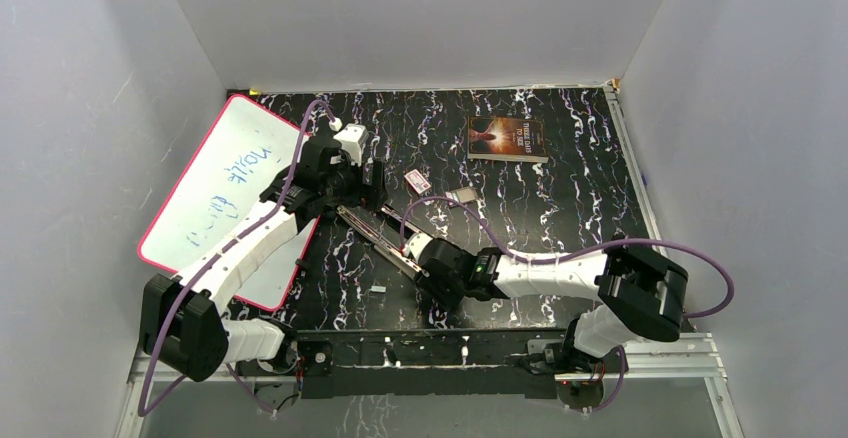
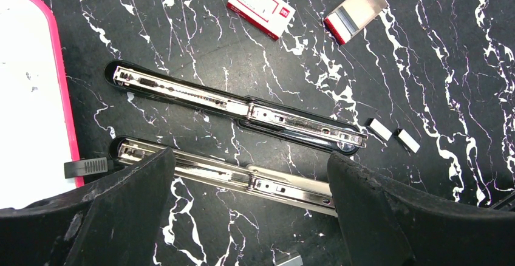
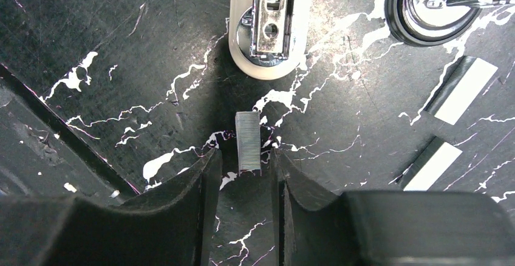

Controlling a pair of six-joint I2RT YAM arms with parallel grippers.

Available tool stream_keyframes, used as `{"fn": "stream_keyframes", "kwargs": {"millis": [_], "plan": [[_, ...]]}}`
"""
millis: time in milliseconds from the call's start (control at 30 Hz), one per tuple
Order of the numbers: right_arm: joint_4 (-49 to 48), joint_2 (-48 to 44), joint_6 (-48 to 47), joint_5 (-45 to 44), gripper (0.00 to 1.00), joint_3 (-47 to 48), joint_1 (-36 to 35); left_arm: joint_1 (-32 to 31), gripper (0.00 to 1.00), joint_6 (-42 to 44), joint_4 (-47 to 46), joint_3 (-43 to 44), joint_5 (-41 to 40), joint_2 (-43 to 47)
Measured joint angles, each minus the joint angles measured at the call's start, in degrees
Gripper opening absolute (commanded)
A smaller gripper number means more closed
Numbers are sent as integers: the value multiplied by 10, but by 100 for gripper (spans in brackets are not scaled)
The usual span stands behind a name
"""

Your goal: Load the staples into the stapler

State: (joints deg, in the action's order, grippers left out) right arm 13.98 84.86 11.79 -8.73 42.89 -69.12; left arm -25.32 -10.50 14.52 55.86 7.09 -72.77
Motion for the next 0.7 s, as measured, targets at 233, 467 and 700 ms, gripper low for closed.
{"fn": "stream_keyframes", "kwargs": {"millis": [233,467,700], "plan": [[9,4,2,-3,37,5,0,0,96,0,-3,0,0,0],[11,4,2,-8,28,6,-1,0,95,0,-5,-1,0,1],[13,7,1,-8,4,9,-1,0,95,0,-7,-1,0,1]]}}
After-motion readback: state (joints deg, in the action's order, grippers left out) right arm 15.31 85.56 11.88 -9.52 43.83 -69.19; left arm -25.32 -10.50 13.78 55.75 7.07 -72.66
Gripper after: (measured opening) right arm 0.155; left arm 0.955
